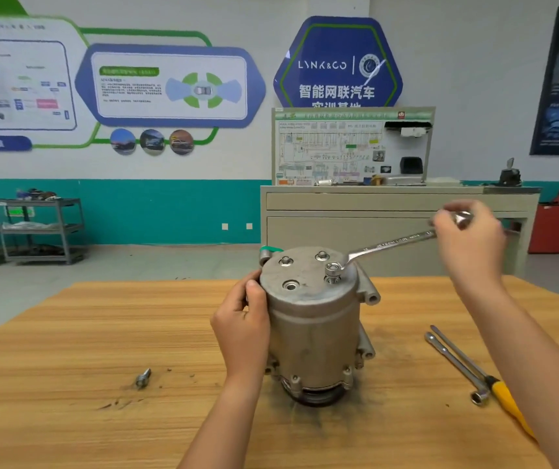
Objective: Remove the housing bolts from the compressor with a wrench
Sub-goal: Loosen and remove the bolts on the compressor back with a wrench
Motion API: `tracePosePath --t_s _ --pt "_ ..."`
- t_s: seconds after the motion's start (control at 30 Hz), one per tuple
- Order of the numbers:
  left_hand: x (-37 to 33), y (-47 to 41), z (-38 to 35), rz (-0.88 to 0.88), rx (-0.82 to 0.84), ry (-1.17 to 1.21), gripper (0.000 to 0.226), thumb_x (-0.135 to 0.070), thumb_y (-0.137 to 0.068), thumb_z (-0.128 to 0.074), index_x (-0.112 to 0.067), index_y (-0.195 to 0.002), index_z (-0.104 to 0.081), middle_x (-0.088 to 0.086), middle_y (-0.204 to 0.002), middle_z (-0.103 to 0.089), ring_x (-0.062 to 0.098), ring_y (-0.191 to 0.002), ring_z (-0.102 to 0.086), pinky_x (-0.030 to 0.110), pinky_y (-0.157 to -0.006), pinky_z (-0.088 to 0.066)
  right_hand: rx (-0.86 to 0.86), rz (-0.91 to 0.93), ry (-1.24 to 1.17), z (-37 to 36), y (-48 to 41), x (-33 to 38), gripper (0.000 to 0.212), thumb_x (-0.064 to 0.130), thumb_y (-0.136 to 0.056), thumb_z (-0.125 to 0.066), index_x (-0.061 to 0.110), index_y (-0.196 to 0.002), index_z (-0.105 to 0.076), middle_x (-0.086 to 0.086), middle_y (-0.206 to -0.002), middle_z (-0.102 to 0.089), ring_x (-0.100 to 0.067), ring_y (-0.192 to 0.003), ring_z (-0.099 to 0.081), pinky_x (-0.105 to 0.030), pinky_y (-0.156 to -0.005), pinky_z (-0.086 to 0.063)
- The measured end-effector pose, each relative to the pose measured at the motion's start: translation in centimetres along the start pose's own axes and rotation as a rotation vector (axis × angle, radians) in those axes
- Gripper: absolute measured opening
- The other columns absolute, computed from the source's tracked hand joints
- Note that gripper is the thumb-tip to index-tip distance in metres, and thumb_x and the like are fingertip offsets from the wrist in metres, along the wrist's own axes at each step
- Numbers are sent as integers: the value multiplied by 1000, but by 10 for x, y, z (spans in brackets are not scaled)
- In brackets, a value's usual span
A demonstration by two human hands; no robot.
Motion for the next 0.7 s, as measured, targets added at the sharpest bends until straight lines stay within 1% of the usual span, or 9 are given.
tracePosePath --t_s 0.1,0.2,0.27,0.33,0.43,0.53,0.63,0.67,0.7 --pt "-4 -1 0 -21 29 -32 40 -2 -92 -48 -38 -87 -63 -29 -79 -64 -14 -81 -59 3 -68 -41 323 -65 369 -94 -48 7 15 14 -90 -44 5 -94 -55 -15 -95 -62 -30 -85 -59 -32 -64 -43" --pt "-3 -2 -2 3 40 -54 37 -3 -92 -47 -35 -87 -66 -29 -79 -64 -14 -80 -59 2 -67 -40 583 33 723 -155 -42 29 19 5 -91 -42 2 -72 -45 -15 -90 -54 -26 -73 -49 -28 -51 -35" --pt "-3 -2 -6 17 55 -53 33 -3 -92 -47 -27 -90 -69 -29 -79 -64 -14 -78 -59 2 -65 -40 595 116 827 -177 -26 47 12 0 -89 -40 -1 -88 -52 -14 -98 -55 -25 -76 -49 -29 -59 -39" --pt "-6 0 -14 26 87 -38 30 -3 -92 -47 -23 -94 -69 -28 -78 -63 -14 -76 -58 3 -64 -40 601 272 882 -202 5 70 25 -1 -89 -38 4 -107 -55 -12 -108 -58 -27 -91 -54 -31 -68 -40" --pt "-12 4 -20 20 111 -53 29 -4 -91 -49 -22 -77 -68 -17 -62 -61 -7 -62 -53 10 -56 -36 650 463 766 -225 63 117 25 -1 -90 -39 7 -105 -57 -10 -105 -59 -27 -95 -56 -31 -65 -39" --pt "5 3 -17 109 112 -118 41 4 -89 -48 -14 -53 -42 -5 -47 -44 9 -54 -36 22 -47 -26 764 582 534 -217 121 145 17 11 -95 -39 12 -86 -54 -8 -84 -54 -25 -78 -51 -32 -62 -41" --pt "32 -1 -11 224 32 130 29 12 -96 -28 17 -76 -48 37 -75 -45 26 -75 -33 33 -57 -27 445 956 146 -134 195 176 32 15 -96 -31 10 -72 -52 -4 -57 -52 -21 -54 -50 -27 -60 -42" --pt "33 0 -9 232 11 170 28 11 -98 -24 23 -93 -49 39 -83 -45 27 -80 -34 32 -62 -31 331 972 -2 -97 207 171 36 15 -96 -28 8 -70 -52 -4 -52 -53 -21 -50 -51 -27 -68 -45" --pt "32 1 -9 240 6 176 29 7 -99 -27 20 -102 -53 29 -85 -52 26 -82 -40 30 -65 -37 304 942 -118 -67 212 159 36 13 -95 -31 7 -68 -55 -6 -53 -55 -21 -52 -53 -26 -81 -45"
Point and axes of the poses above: each hand's wrist, its own y-axis away from the middle knuckle, its own z-axis out of the back of the hand, x = y × z, the point moved 9 cm from there along -y, towards the middle knuckle
